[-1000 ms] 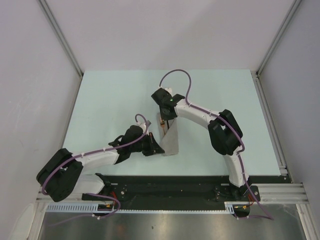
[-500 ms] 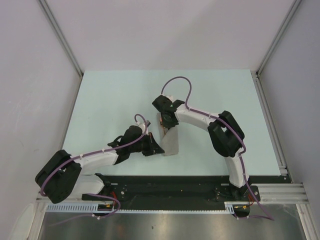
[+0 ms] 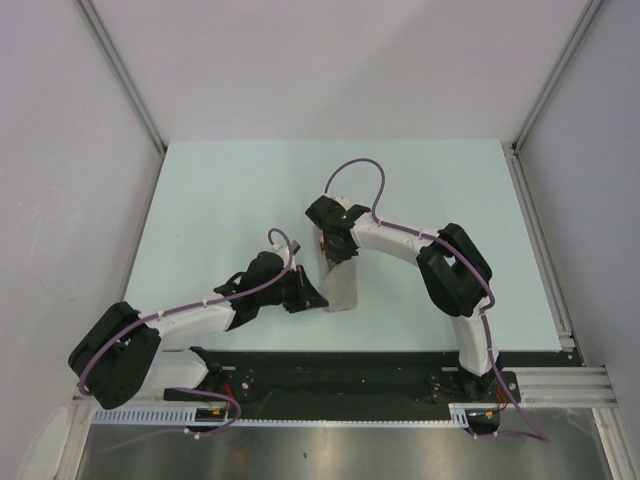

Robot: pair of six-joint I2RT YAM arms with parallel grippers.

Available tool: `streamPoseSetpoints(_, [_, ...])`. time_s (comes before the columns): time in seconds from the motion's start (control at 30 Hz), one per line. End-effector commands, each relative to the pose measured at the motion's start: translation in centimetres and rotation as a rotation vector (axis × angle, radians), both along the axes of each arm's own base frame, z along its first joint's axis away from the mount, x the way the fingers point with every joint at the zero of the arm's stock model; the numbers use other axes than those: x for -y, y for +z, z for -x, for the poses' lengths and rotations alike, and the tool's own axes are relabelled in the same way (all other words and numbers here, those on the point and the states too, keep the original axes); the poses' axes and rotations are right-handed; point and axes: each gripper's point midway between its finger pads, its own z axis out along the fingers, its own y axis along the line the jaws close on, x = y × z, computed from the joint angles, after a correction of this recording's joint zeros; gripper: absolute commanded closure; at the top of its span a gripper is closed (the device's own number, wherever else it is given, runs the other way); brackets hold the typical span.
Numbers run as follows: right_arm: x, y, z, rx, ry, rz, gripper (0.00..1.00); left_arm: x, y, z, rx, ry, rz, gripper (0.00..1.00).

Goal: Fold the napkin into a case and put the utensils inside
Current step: Insert the knife into the folded napkin.

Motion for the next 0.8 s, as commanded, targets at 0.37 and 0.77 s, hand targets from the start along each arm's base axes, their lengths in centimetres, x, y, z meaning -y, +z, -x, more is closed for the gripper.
streamPoseSetpoints(0.37, [-0.4,2.8,1.0,0.027,-0.006,-0.078,0.99,0.0,1.1,-0.5,0.044,0.007,0.018,0.93])
streamPoseSetpoints(0.77, [-1.6,5.2,-0.7,0.073,0.021,-0.084,0.61,-0.4,1.5,-0.9,0.080,0.013,-0.011,0.91])
